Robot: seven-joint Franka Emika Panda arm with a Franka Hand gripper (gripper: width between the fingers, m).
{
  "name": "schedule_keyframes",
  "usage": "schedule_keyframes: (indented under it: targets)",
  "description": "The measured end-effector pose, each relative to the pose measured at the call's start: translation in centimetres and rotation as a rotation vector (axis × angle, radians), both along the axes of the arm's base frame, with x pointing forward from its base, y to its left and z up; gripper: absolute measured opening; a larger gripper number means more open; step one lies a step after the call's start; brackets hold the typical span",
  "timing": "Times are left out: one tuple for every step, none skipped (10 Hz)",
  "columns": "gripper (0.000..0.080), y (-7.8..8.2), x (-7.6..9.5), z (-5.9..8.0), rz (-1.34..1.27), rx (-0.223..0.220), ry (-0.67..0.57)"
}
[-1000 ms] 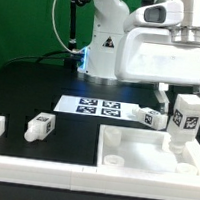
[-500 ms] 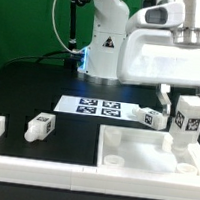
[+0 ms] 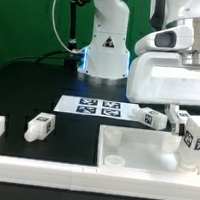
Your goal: Assemble one leg
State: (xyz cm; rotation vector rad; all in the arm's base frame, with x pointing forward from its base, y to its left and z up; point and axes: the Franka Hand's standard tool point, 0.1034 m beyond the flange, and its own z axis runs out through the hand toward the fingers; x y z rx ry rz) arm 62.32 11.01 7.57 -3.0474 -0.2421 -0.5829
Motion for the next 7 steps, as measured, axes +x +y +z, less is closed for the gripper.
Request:
schedule_keyframes:
  targets:
    - [0.0281, -0.06, -0.15, -0.48, 0.000, -0.002, 0.004]
    - [0.0281, -0.13, 0.05, -0.58, -0.001, -0.005, -0.014]
    - [0.0281, -0.21, 0.27, -0.63, -0.002, -0.008, -0.045]
    - [0.0281, -0.31, 0.23, -0.64, -0.002, -0.010, -0.059]
    - [0.0281, -0.45, 0.13, -0.69, -0.004, -0.012, -0.070]
    - [0.0281, -0.53, 0.06, -0.66, -0.005, -0.012, -0.072]
    - [0.0281, -0.52, 0.06, -0.59, -0.006, -0.012, -0.068]
